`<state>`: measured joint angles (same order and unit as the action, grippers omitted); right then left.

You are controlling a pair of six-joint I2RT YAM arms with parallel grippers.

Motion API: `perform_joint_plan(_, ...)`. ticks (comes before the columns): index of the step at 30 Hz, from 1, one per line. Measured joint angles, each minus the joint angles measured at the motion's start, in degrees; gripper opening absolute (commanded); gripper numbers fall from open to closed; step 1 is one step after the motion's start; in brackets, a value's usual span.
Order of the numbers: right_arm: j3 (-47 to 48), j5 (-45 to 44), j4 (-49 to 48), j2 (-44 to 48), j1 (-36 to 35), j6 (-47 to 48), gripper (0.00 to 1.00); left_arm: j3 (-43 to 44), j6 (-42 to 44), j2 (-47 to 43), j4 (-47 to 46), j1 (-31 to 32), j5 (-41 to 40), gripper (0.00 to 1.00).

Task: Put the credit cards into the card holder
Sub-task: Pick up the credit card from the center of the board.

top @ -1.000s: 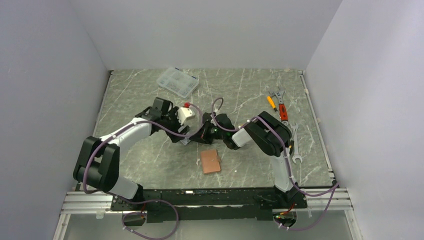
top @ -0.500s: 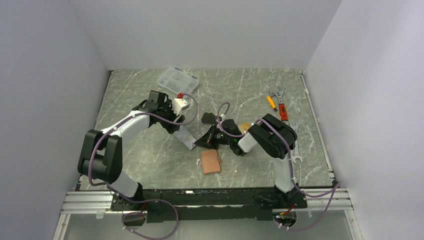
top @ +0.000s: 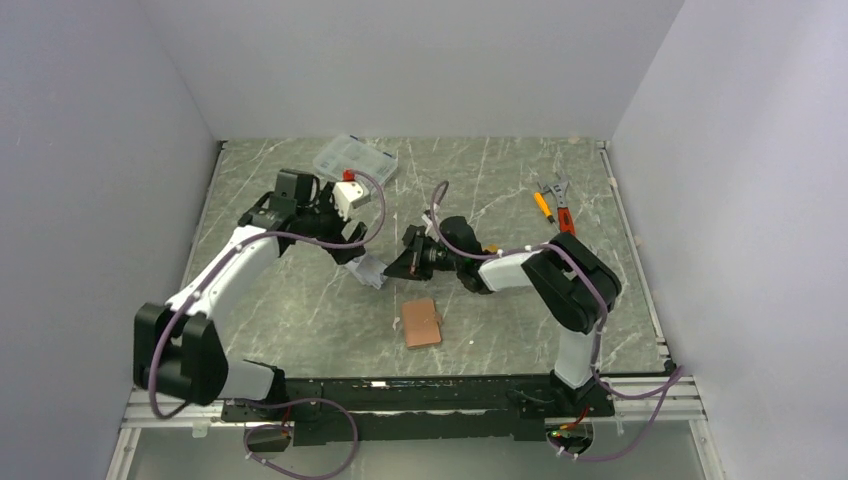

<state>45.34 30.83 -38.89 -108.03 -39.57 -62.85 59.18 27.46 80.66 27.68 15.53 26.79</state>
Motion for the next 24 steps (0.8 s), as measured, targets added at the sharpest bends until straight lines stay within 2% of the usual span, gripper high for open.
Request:
perform_joint_plan(5,6.36,1.55,13.7,4.61,0.0,12.55,0.0,3.37,1.99,-7.06,4.35,-0.42,9.57,0.99)
perform_joint_plan(12,13.22,5.99,33.11,11.43,0.0,30.08,0.0,4.22,11.34,-6.64,13.79,-2.08,17.68,0.99)
perform_joint_plan(19,14.86,7.34,46.73,17.09,-0.68,39.52,0.0,9.6,19.56,-5.27,22.32,-3.3,24.68,0.99)
perform_joint_plan(24,14.93,7.06,51.39,20.61,-2.71,42.47,0.0,7.74,20.2,-5.86,22.34,-2.12,27.47,0.99)
